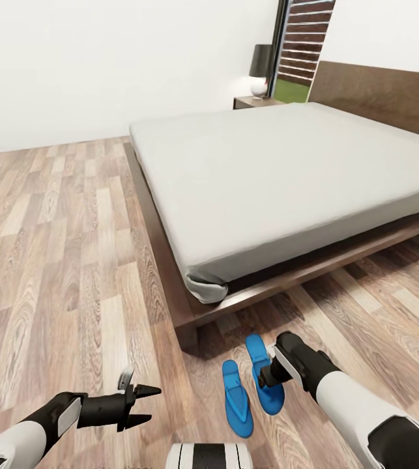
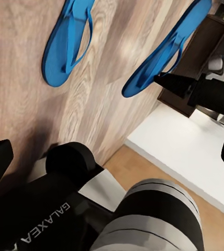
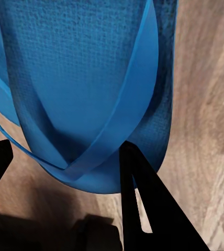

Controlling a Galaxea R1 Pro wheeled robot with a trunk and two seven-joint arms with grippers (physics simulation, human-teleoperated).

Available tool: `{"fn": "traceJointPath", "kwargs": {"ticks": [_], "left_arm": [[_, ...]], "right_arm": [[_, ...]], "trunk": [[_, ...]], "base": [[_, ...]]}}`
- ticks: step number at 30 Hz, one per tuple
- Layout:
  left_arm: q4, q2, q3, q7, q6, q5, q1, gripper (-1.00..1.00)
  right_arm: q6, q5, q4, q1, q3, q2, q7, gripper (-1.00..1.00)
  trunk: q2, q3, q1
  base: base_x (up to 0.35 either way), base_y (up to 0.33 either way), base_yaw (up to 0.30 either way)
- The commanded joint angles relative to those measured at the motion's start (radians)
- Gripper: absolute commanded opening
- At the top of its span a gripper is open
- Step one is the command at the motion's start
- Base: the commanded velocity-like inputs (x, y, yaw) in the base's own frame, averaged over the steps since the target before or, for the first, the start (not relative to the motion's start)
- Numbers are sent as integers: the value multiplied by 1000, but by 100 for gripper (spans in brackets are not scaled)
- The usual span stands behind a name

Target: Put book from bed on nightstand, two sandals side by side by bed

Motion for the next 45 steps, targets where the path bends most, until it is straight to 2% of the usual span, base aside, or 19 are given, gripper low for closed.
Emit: {"fn": "traceJointPath", "kwargs": {"ticks": [1,14,33,45], "left_arm": [[-1,0,1,-2,8,2,0,100],[-2,0,0,-2,7,2,0,100],[-2,0,0,-2,7,2,0,100],[-2,1,0,-3,7,2,0,100]], "right_arm": [[3,-4,-1,-1,7,-1,2,-100],[3,-4,-1,-12,6,-2,-3,-100],[3,-5,-1,-64,6,-1,-20,-100],[6,-3,0,-102,6,28,-44,-100]], "trunk": [[-1,-5,0],[-4,-55,6],[-8,-128,15],[-11,-175,20]], "base": [[0,0,0],[0,0,0],[0,0,0],[0,0,0]]}}
